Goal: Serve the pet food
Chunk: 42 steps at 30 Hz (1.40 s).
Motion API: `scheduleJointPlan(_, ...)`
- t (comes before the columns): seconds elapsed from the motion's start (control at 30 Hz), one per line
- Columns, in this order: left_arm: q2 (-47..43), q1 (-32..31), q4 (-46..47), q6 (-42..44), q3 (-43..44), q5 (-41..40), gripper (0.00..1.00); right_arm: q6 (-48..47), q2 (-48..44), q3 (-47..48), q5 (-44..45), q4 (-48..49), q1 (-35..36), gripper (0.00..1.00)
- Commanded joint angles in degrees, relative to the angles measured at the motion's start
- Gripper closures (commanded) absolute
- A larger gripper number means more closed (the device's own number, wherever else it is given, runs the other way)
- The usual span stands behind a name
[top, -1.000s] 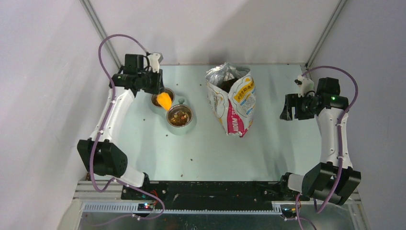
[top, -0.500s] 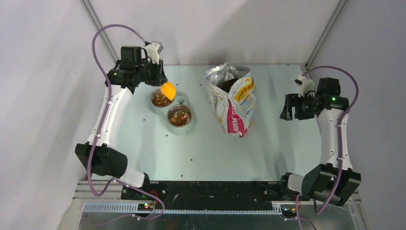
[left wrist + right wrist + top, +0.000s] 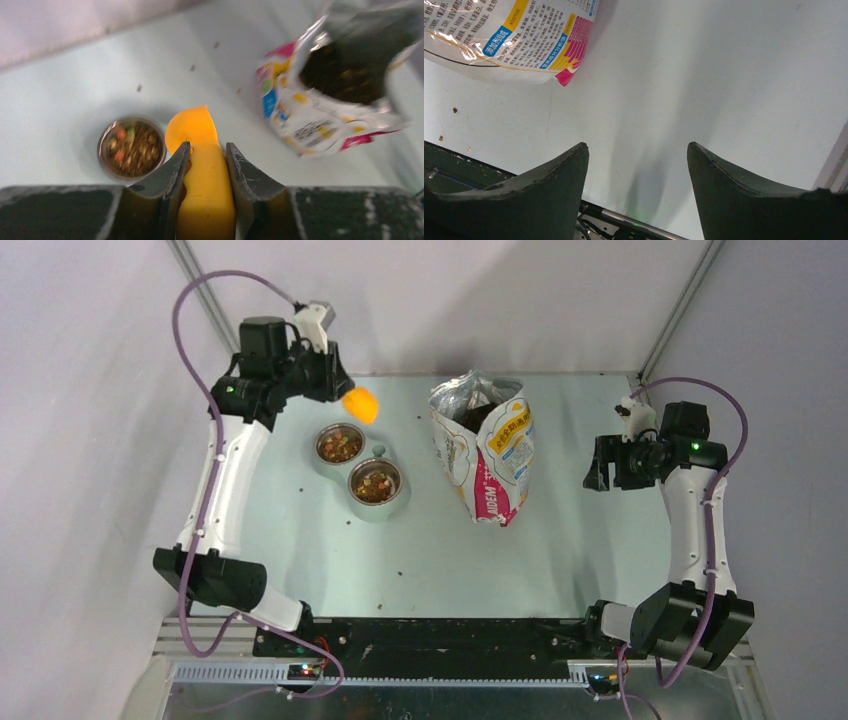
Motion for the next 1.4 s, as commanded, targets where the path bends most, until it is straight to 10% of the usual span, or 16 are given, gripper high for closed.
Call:
scheduleJointPlan(0.0, -1.4, -1.0, 11.7, -8.8, 6.4, 13.8, 1.00, 0.5, -1.4, 0.4, -1.1, 1.3, 0.3, 0.25)
scheduleJointPlan(0.33, 2.1, -7.5, 32.4, -32.2, 9.4, 21.5, 1.00, 0.7, -1.9, 0.4, -1.6, 1.3, 0.6, 0.25)
scheduleJointPlan(0.73, 9.2, -21.3, 11.3, -6.0, 20.3, 5.2, 1.00, 1.6, -3.0, 0.3, -2.5, 1.5, 0.5, 0.25)
scheduleJointPlan(1.37, 22.5, -28.8, 8.3, -2.9, 23.3, -14.4, 1.00, 2.7, -2.0, -1.2, -4.7, 1.1, 2.3, 0.26)
